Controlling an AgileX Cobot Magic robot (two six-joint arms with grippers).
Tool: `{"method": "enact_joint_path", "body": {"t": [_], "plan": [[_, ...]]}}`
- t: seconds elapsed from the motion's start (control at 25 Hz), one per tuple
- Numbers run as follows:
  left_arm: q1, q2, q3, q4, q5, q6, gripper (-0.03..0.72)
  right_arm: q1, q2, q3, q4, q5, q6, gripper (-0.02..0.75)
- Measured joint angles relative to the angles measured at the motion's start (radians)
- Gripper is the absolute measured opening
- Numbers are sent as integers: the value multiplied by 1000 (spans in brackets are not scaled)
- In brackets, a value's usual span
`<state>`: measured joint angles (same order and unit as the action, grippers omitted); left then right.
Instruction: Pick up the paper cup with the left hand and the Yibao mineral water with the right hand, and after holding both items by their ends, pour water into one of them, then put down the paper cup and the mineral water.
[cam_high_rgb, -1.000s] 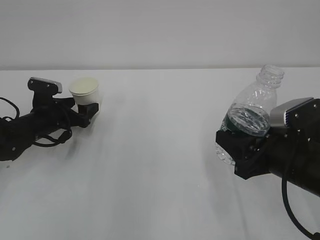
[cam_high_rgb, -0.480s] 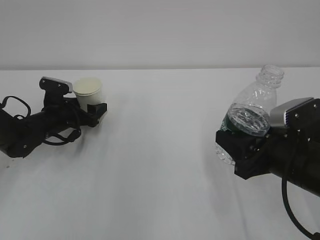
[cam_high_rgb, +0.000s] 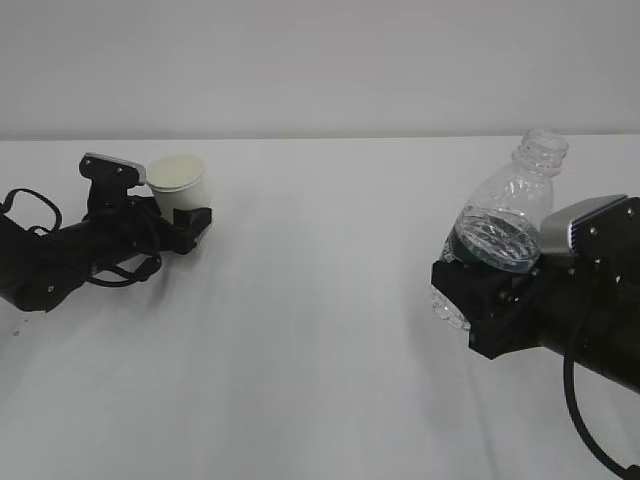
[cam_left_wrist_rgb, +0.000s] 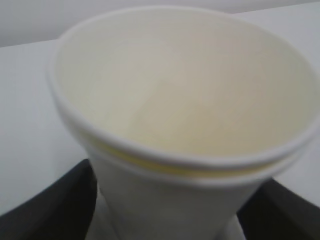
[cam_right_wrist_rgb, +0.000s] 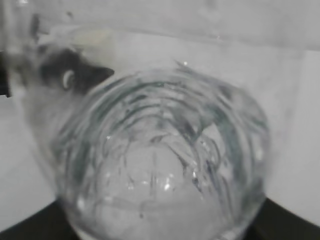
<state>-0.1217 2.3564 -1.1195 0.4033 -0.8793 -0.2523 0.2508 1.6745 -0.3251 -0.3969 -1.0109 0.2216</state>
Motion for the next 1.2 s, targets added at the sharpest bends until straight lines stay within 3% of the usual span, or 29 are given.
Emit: {"method": "enact_joint_path", "body": {"t": [0.56, 1.2], "plan": [[0, 30, -53, -6, 28, 0, 599, 0, 0, 0, -8, 0, 5, 403], [0, 31, -55, -6, 22, 0, 520, 0, 0, 0, -8, 0, 8, 403]]}}
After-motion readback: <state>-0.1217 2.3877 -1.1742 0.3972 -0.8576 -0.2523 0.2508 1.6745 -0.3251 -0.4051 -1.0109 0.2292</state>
